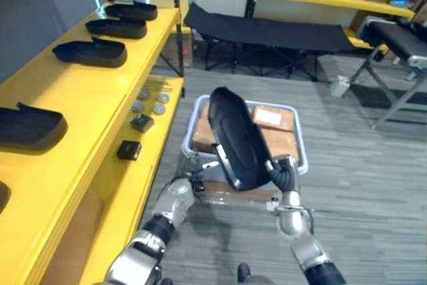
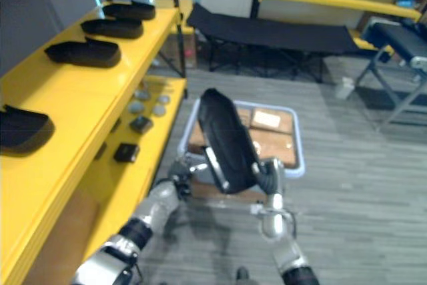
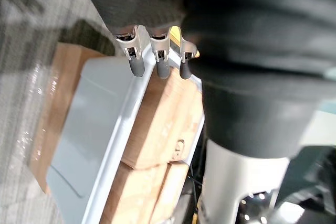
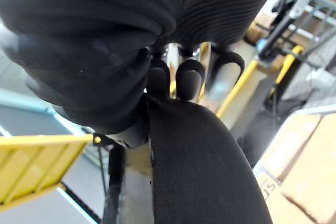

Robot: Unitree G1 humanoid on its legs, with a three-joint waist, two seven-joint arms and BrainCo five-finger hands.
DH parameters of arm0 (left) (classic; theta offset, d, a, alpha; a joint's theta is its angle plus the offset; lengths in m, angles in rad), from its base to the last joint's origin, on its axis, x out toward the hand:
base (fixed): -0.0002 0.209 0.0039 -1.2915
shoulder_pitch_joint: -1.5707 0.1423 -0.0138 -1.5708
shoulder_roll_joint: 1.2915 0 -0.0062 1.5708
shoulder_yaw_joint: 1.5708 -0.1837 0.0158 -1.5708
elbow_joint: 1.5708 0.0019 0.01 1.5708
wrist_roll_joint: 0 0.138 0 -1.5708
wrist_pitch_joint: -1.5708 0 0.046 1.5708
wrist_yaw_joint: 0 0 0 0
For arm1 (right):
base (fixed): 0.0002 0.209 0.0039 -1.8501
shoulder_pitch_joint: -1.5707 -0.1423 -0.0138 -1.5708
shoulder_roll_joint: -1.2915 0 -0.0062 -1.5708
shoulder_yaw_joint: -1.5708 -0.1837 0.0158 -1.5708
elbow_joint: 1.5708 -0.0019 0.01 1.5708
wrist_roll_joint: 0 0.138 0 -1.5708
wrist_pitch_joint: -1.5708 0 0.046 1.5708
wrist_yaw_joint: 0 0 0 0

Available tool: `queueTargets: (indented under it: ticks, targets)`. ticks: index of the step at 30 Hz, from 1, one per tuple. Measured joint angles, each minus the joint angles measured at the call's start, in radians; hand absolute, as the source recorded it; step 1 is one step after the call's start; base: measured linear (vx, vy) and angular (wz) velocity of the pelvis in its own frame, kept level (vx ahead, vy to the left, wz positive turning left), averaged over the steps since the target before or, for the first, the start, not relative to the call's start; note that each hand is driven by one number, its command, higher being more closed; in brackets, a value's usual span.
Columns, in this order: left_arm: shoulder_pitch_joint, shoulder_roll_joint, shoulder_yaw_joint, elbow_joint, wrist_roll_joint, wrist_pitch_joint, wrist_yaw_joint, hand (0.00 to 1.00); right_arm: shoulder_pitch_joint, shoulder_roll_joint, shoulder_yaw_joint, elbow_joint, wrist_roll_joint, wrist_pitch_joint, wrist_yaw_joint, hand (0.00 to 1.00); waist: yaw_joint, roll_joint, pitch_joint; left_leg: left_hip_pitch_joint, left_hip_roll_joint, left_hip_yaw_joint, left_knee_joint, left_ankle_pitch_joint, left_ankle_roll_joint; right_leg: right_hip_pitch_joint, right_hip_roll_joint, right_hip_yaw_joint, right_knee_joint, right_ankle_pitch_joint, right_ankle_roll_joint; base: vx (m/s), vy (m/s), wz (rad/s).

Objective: Walk over and take plastic housings, then place them on the shelf

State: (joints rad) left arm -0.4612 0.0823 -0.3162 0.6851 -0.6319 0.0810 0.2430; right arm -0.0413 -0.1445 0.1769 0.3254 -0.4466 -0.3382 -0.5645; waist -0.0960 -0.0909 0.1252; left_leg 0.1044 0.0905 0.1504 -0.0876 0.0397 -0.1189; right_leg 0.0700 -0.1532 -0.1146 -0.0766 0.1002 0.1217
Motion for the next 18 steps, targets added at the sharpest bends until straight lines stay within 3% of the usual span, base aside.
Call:
queueTargets:
  ticks: [8, 18]
  targets:
    - [-0.011, 0.009, 0.0, -0.032, -0.037, 0.001, -0.027, 0.0, 0.0, -0.003, -0.026, 0.0, -0.003, 0.0, 0.0, 1.0, 0.0, 0.016, 0.01, 0.0, -0.001, -0.002, 0.0, 0.0, 0.0, 0.0, 0.0, -0.001, 0.0, 0.0, 0.0, 0.0, 0.0, 0.0]
    - [-0.011, 0.026, 0.002, -0.032, -0.079, 0.023, -0.076, 0.0, 0.0, -0.014, -0.043, 0.0, -0.01, -0.002, 0.005, 1.0, 0.0, 0.016, 0.01, 0.0, -0.001, -0.003, 0.0, 0.0, 0.0, 0.0, -0.001, -0.002, 0.0, 0.0, 0.0, 0.0, 0.0, 0.0]
